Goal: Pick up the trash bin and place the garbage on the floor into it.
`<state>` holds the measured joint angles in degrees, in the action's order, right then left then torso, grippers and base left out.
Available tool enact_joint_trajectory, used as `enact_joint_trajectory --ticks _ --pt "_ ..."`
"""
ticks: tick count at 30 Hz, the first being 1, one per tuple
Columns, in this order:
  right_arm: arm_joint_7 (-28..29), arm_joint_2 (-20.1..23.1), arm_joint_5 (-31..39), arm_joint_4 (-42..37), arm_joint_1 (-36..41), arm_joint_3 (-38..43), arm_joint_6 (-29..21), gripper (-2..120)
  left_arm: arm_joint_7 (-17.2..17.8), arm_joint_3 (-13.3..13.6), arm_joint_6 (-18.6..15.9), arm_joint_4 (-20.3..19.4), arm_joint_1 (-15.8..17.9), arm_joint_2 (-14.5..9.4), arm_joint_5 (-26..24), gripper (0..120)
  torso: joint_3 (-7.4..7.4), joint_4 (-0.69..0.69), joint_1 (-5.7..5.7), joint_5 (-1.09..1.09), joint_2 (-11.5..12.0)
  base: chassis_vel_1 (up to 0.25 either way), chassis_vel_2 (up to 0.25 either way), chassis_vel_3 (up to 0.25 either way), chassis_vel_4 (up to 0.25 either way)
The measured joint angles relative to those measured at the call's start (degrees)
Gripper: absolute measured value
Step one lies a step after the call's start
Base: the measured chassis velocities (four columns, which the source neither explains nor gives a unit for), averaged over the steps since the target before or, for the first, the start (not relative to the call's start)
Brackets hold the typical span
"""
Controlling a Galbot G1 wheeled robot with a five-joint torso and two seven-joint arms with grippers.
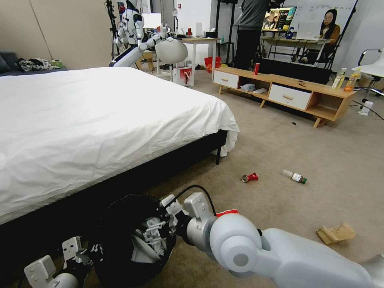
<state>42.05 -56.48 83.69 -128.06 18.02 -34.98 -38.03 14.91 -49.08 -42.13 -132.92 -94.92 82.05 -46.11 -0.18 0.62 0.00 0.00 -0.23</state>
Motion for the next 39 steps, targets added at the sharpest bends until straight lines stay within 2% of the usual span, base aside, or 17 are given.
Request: enact_joint_trajectory --ticks 6,13,15,16,17,18,19,20,21,22,24,25,27,30,34,36,39 --pt "0.2 1.0 0.4 -1.7 0.9 2.2 0.1 100 0.0 -0.1 0.0 0.3 0.0 0.0 0.1 2 0.0 0.0 0.0 0.0 0.0 0.0 0.0 0.0 0.0" --pt "-0.9 4.6 0.0 -3.6 5.6 9.6 0.6 100 0.0 -0.3 0.0 0.4 -0.1 0.0 0.7 2 0.0 0.0 0.0 0.01 0.0 0.0 0.0 0.0 0.0" --pt "-4.2 7.0 -2.7 -4.3 11.5 17.1 4.7 100 0.0 -0.8 0.0 0.4 -0.3 0.0 1.6 2 0.0 0.0 0.0 0.01 0.0 0.0 0.0 0.0 0.0" --pt "-4.2 7.0 -2.7 -4.3 11.5 17.1 4.7 100 0.0 -0.8 0.0 0.4 -0.3 0.0 1.6 2 0.0 0.0 0.0 0.01 0.0 0.0 0.0 0.0 0.0" --pt "-7.6 8.3 -6.4 -4.0 14.9 21.0 9.4 100 0.1 -1.2 0.0 0.4 -0.6 0.0 1.9 2 0.0 0.01 0.0 0.02 0.0 0.0 0.0 0.0 0.0" --pt "-7.6 8.3 -6.4 -4.0 14.9 21.0 9.4 100 0.1 -1.2 0.0 0.4 -0.6 0.0 1.9 2 0.0 0.01 0.0 0.02 0.0 0.0 0.0 0.0 0.0" --pt "-10.9 9.4 -11.2 -3.2 18.6 24.8 14.9 100 0.2 -1.5 0.0 0.4 -0.9 0.0 2.5 2 0.0 0.0 0.0 0.01 0.0 0.0 0.0 0.0 0.0" --pt "-12.0 9.8 -13.0 -2.9 20.1 26.3 17.0 100 0.2 -1.6 0.0 0.4 -1.0 0.0 2.7 2 0.0 0.01 0.0 0.02 0.0 0.0 0.0 0.0 0.0" --pt "-14.1 10.4 -16.6 -2.1 23.9 29.7 21.3 100 0.2 -1.8 0.0 0.3 -1.3 0.1 3.3 2 0.0 -0.01 0.0 0.02 0.0 0.0 0.0 0.0 0.0" --pt "-14.1 10.4 -16.6 -2.1 23.9 29.7 21.3 100 0.2 -1.8 0.0 0.3 -1.3 0.1 3.3 2 0.0 -0.01 0.0 0.02 0.0 0.0 0.0 0.0 0.0" --pt "-17.8 10.8 -23.2 -0.9 32.1 36.4 28.0 100 0.3 -1.9 0.0 0.2 -1.3 0.4 4.0 2 0.0 0.02 0.0 0.02 0.0 0.0 0.0 0.0 0.0" --pt "-17.8 10.8 -23.2 -0.9 32.1 36.4 28.0 100 0.3 -1.9 0.0 0.2 -1.3 0.4 4.0 2 0.0 0.02 0.0 0.02 0.0 0.0 0.0 0.0 0.0" --pt "-19.4 10.8 -26.3 -0.5 35.8 39.2 31.3 100 0.3 -2.0 0.0 0.2 -1.3 0.6 4.3 2 0.0 0.05 0.0 0.02 0.0 0.0 0.0 0.0 0.0" --pt "-21.7 9.4 -32.2 0.8 41.1 43.1 38.0 100 0.3 -2.5 0.0 -0.2 -1.8 1.6 5.0 2 0.0 -0.02 0.0 0.02 0.0 0.0 0.0 0.0 0.0" --pt "-23.9 8.5 -37.4 2.0 44.3 45.9 41.8 100 0.3 -2.8 0.0 -0.5 -1.9 2.1 5.5 2 0.01 -0.03 0.0 0.0 0.0 0.0 0.0 0.0 0.0" --pt "-27.1 7.4 -44.4 4.0 48.6 50.4 46.8 100 0.2 -2.9 0.0 -0.9 -2.2 2.8 6.2 2 0.01 0.02 0.0 0.01 0.0 0.0 0.0 0.0 0.0" --pt "-28.6 6.4 -47.8 5.3 51.5 53.7 49.3 100 0.2 -2.9 0.0 -1.1 -2.4 3.2 6.8 2 0.01 0.01 0.0 0.01 0.0 0.0 0.0 0.0 0.0"
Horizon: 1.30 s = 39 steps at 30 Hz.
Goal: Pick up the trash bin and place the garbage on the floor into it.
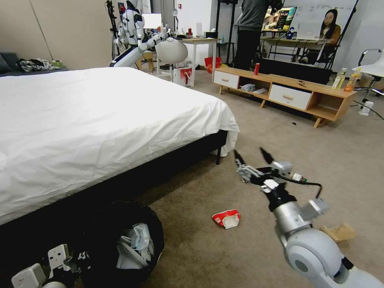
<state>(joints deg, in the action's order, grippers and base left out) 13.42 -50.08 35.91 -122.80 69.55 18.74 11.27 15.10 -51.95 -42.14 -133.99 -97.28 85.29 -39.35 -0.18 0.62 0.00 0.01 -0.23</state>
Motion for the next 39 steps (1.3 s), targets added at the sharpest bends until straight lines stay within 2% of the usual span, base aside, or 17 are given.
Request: enact_joint_trajectory --ticks 1,3,10,14,19,25,27,33,39 --pt "0.0 0.0 0.0 0.0 0.0 0.0 0.0 100 0.0 0.0 0.0 0.0 0.0 0.0 0.0 2 0.0 0.0 0.0 0.0 0.0 0.0 0.0 0.0 0.0" --pt "-2.5 -1.8 -3.5 2.8 2.4 3.5 5.2 100 0.0 0.1 0.0 -0.3 -0.4 0.5 0.7 2 0.0 0.01 0.0 0.0 0.0 0.0 0.0 0.0 0.0" --pt "-3.5 -4.6 -7.3 6.0 4.2 7.0 9.8 100 -0.7 0.2 0.0 -0.7 -1.1 1.3 2.7 2 0.0 -0.01 0.0 0.0 0.0 0.0 0.0 0.0 0.0" --pt "-4.1 -6.2 -9.2 6.9 5.2 8.5 10.5 100 -0.9 0.2 0.0 -0.9 -1.3 2.0 3.0 2 0.0 -0.01 0.0 -0.01 0.0 0.0 0.0 0.0 0.0" --pt "-5.1 -10.2 -12.3 7.3 8.6 10.4 12.0 100 -1.8 0.5 0.0 -1.0 -1.5 3.1 4.7 2 -0.01 0.01 0.0 -0.01 0.0 0.0 0.0 0.0 0.0" --pt "-5.4 -12.5 -14.6 7.5 10.0 10.4 12.8 100 -1.8 0.7 0.0 -1.2 -1.7 3.6 5.1 2 0.0 0.0 0.0 -0.01 0.0 0.0 0.0 0.0 0.0" --pt "-5.5 -14.6 -16.8 8.3 10.4 10.6 13.4 100 -2.0 0.7 0.0 -1.3 -2.0 3.9 5.8 2 -0.01 -0.01 0.0 -0.01 0.0 0.0 0.0 0.0 0.0" --pt "-5.0 -16.6 -20.6 9.0 11.9 12.3 13.1 100 -2.2 0.8 0.0 -1.5 -2.3 4.0 6.0 2 -0.01 0.0 0.0 -0.01 0.0 0.0 0.0 0.0 0.0" --pt "-4.5 -16.9 -21.8 9.3 13.2 13.1 12.5 100 -2.4 0.8 0.0 -1.4 -2.2 3.8 6.0 2 -0.01 0.0 0.0 -0.01 0.0 0.0 0.0 0.0 0.0"
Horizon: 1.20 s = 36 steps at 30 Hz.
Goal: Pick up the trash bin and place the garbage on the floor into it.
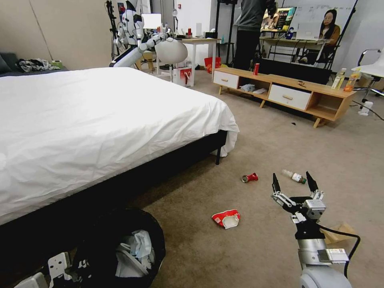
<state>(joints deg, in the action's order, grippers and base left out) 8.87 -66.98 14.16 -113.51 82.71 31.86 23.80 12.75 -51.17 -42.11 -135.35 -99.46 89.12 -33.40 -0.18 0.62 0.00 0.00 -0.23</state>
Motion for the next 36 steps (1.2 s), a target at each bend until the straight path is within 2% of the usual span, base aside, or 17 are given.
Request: enact_joint_trajectory --ticks 16,36 --pt "-0.1 -0.5 -1.3 1.2 0.2 0.0 0.1 100 -0.1 -0.1 0.1 0.3 0.2 0.2 0.0 2 0.01 0.0 0.0 0.0 0.0 -0.018 0.027 0.021 -0.019" --pt "1.4 -1.2 -3.5 1.0 1.2 -0.4 -0.3 100 -0.1 -0.2 0.3 0.6 0.5 0.8 0.1 2 0.0 -0.02 -0.01 0.02 0.0 -0.142 0.15 0.151 -0.151"
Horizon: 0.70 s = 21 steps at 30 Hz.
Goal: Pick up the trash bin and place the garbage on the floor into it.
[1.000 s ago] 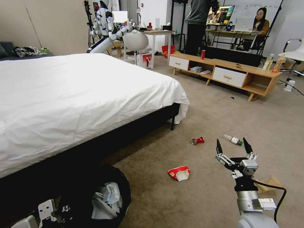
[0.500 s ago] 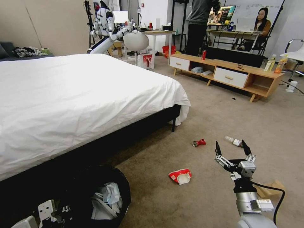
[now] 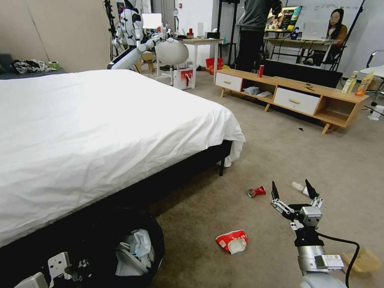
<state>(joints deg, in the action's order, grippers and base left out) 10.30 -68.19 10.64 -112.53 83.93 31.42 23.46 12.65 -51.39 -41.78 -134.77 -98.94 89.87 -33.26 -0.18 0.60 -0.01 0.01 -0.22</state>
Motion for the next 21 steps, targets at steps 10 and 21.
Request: enact_joint_trajectory --ticks 10,21 --pt "-0.1 0.7 0.6 -1.0 0.3 -0.9 0.0 100 0.0 0.2 0.0 0.0 -0.1 0.1 0.3 2 0.0 0.01 0.0 -0.01 0.0 -0.091 0.098 0.096 -0.085" --pt "-0.2 1.4 1.0 -1.7 0.9 -0.8 -0.2 100 -0.1 0.7 -0.3 -1.0 -1.3 -0.1 0.5 2 0.0 0.01 0.0 -0.01 0.0 0.0 0.0 0.0 0.0"
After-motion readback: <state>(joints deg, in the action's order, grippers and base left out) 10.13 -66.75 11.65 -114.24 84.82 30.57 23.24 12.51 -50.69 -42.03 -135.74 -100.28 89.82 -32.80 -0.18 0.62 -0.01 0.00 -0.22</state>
